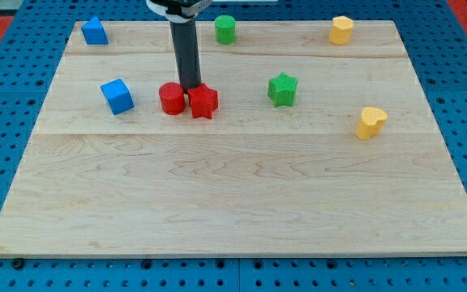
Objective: Move the red star to the left center
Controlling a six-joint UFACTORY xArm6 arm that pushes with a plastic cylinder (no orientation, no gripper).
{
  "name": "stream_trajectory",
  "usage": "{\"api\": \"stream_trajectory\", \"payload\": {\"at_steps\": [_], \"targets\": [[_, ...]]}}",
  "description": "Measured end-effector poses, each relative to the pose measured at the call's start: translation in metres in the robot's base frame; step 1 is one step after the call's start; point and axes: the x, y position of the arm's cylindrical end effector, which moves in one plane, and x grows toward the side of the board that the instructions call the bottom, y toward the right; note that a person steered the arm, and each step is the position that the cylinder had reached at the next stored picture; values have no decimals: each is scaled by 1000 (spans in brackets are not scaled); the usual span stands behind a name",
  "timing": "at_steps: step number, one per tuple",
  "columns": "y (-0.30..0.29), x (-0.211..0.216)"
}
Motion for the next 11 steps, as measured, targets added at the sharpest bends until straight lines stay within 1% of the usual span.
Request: {"api": "stream_trajectory", "payload": {"at_steps": [1, 2, 3, 4, 5, 6, 7, 8, 9, 10, 11], "targets": [[12, 24], [-10, 62], [-10, 64], [-20, 77], [-1, 117], [59, 111], [74, 87], [68, 72], [41, 71], [-3, 71], [-78, 71]]}}
